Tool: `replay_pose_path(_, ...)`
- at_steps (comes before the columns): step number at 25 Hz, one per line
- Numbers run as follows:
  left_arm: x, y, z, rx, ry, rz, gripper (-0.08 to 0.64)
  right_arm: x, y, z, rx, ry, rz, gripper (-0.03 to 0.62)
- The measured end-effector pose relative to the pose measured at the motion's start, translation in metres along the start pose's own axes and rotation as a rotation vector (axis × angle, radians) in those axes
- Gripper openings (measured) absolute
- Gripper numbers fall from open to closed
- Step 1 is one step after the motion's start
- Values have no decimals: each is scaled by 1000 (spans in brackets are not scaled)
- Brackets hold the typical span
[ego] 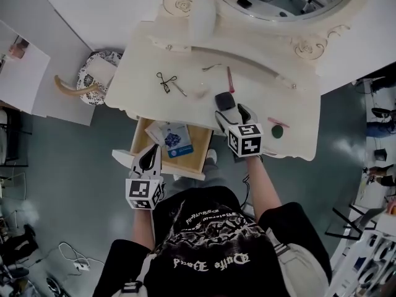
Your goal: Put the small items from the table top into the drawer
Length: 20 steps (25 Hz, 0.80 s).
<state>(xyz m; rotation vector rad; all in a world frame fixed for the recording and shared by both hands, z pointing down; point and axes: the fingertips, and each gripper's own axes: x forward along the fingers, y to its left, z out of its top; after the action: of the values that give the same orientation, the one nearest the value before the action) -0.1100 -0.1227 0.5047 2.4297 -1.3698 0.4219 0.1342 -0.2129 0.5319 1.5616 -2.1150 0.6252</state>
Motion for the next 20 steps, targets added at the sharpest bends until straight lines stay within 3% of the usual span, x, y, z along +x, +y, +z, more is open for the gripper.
replay_pose_path(20,11,8,-3,-10,49,83,15,51,-19,-11,-4,149,6,336)
